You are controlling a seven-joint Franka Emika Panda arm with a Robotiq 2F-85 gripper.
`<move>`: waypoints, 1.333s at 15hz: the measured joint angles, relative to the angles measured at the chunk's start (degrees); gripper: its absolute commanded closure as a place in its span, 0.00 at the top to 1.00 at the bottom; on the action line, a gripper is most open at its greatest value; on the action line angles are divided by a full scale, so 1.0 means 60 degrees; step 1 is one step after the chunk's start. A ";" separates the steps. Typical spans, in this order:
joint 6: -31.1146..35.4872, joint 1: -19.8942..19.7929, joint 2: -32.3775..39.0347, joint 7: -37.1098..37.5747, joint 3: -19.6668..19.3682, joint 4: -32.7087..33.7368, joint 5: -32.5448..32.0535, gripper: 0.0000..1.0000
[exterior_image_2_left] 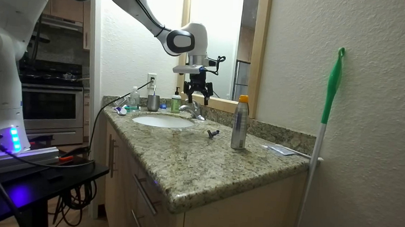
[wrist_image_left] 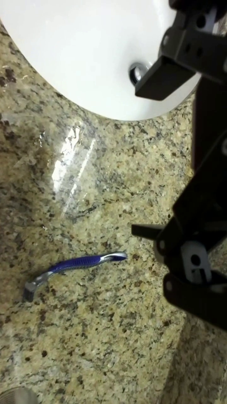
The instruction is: Move the shaving stick to the left side of the sink
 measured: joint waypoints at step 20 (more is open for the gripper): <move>0.1182 0.0103 0.2670 0.0628 -0.0580 0.1320 -0.2034 1.00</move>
